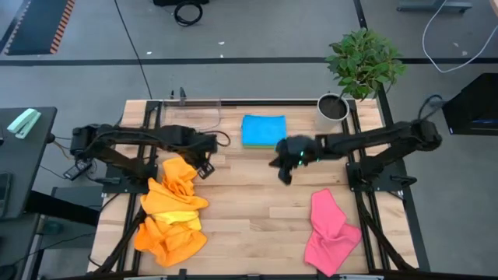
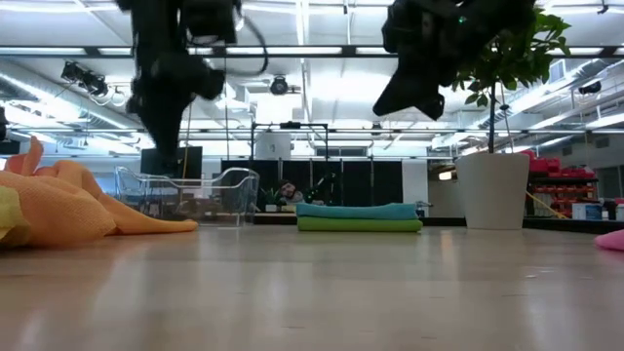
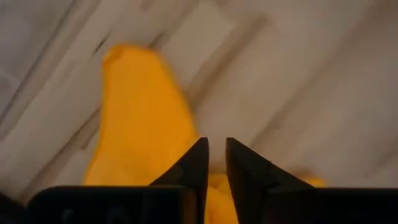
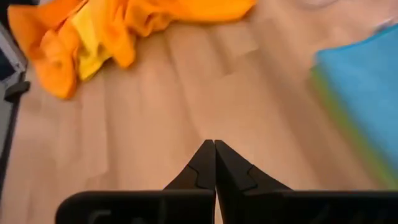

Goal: Fold microfiber towels
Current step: Stack the folded blue towel on the green towel, then fold the pink towel

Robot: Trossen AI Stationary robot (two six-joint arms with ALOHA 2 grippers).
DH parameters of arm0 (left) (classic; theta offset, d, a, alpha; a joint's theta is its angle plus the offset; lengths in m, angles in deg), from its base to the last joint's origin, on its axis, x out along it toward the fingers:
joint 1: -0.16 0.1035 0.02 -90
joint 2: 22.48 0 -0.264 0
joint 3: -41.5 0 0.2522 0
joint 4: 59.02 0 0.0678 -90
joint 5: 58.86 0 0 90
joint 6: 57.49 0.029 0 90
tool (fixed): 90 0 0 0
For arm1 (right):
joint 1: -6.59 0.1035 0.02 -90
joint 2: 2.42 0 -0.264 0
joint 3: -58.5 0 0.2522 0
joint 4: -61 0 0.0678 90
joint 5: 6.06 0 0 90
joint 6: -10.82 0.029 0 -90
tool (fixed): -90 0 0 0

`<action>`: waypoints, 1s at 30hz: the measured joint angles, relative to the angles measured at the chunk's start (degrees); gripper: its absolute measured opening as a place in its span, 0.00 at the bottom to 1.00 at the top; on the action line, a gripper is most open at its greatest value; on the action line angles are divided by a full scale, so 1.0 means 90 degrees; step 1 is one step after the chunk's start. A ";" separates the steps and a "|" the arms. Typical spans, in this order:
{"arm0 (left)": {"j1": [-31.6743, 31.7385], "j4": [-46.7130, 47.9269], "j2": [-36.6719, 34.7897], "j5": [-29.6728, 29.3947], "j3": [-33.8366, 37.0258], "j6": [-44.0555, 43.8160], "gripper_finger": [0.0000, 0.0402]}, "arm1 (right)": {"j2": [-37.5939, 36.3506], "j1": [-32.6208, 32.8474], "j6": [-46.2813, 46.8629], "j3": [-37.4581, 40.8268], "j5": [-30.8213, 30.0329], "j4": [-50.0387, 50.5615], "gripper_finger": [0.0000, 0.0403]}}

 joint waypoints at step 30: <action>-0.1270 -0.5683 -0.0149 0.1644 0.1561 0.0671 0.50 | 0.0831 0.3316 0.8605 0.1285 0.0695 0.2529 0.12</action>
